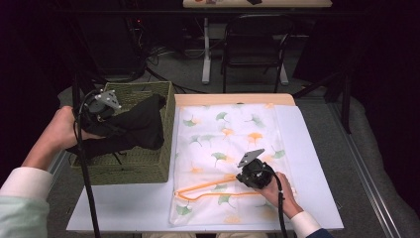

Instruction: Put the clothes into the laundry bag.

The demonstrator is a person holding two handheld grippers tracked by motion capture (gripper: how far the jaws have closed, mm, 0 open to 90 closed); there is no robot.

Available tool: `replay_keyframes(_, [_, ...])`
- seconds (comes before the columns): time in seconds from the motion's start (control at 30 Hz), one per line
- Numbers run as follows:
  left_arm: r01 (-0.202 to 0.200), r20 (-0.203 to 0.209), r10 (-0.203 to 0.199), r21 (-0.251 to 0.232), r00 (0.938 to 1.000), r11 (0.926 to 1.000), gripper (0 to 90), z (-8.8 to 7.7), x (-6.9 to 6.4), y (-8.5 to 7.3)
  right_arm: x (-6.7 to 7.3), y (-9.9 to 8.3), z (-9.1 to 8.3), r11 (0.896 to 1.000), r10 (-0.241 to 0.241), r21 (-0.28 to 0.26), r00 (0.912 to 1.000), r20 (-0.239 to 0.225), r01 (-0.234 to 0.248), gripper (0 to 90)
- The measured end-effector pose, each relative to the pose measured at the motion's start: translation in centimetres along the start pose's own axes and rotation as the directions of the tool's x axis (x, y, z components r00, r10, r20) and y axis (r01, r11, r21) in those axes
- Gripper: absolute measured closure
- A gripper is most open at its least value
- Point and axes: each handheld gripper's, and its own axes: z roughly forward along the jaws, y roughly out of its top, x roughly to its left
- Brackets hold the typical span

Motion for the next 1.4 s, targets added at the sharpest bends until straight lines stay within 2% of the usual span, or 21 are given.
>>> replay_keyframes(0.23, [-0.02, 0.008, 0.02, 0.014, 0.9998, 0.9997, 64.4, -1.2, -1.0, 0.2, -0.1, 0.0, -0.1, 1.0, -0.008, -0.004, 0.9999, 0.012, 0.008, 88.2])
replay_keyframes(0.4, [-0.016, 0.027, 0.015, 0.008, 0.9995, 0.9998, 64.4, -1.9, -2.0, 0.2, -0.1, 0.1, -0.2, 1.0, 0.002, -0.003, 0.9999, 0.011, -0.002, 88.2])
replay_keyframes(0.53, [-0.025, 0.044, 0.025, 0.005, 0.9987, 0.9997, 64.4, -2.0, -3.0, 0.3, 0.0, 0.1, -0.3, 1.0, 0.001, -0.003, 0.9999, 0.015, -0.001, 88.2])
replay_keyframes(0.57, [-0.025, 0.053, 0.025, 0.003, 0.9983, 0.9997, 64.4, -2.0, -3.3, 0.4, 0.1, 0.1, -0.3, 1.0, 0.02, 0.002, 0.9997, 0.016, -0.02, 88.2])
replay_keyframes(0.63, [-0.025, 0.069, 0.025, -0.006, 0.9973, 0.9997, 64.4, -1.9, -3.7, 0.4, 0.2, 0.1, -0.3, 1.0, 0.02, 0.002, 0.9996, 0.018, -0.02, 88.2])
replay_keyframes(0.73, [-0.03, 0.08, 0.03, -0.002, 0.9964, 0.9995, 64.4, -1.8, -4.6, 0.5, 0.0, 0.2, -0.2, 1.0, -0.002, -0.004, 0.9998, 0.021, 0.002, 88.2])
replay_keyframes(0.87, [-0.023, 0.108, 0.024, -0.009, 0.9939, 0.9997, 64.3, -1.4, -5.5, 0.5, 0.1, 0.2, -0.1, 1.0, 0.0, -0.003, 0.9998, 0.022, 0.0, 88.3])
replay_keyframes(0.97, [-0.03, 0.127, 0.032, -0.012, 0.9914, 0.9995, 64.3, -1.1, -6.2, 0.4, 0.2, 0.2, -0.1, 0.999, 0.031, 0.008, 0.9993, 0.022, -0.031, 88.2])
replay_keyframes(1.03, [-0.041, 0.131, 0.041, -0.005, 0.9905, 0.9991, 64.3, -0.8, -6.8, 0.4, 0.2, 0.2, -0.1, 1.0, 0.023, 0.007, 0.9994, 0.025, -0.023, 88.2])
replay_keyframes(1.07, [-0.047, 0.14, 0.047, -0.006, 0.9891, 0.9989, 64.3, -0.8, -7.0, 0.4, 0.0, 0.2, 0.0, 1.0, 0.002, 0.001, 0.9997, 0.025, -0.002, 88.3])
replay_keyframes(1.17, [-0.031, 0.167, 0.035, -0.023, 0.9853, 0.9992, 64.3, -0.5, -7.7, 0.3, 0.0, 0.2, 0.0, 1.0, 0.005, 0.0, 0.9997, 0.022, -0.005, 88.2])
replay_keyframes(1.27, [-0.047, 0.177, 0.051, -0.025, 0.9829, 0.9986, 64.3, -0.2, -8.6, 0.5, -0.1, 0.3, -0.1, 1.0, 0.007, -0.002, 0.9997, 0.024, -0.007, 88.2])
replay_keyframes(1.4, [-0.056, 0.211, 0.063, -0.041, 0.9754, 0.9976, 64.3, 0.5, -9.5, 0.6, -0.1, 0.3, -0.1, 1.0, 0.007, -0.002, 0.9996, 0.026, -0.007, 88.4])
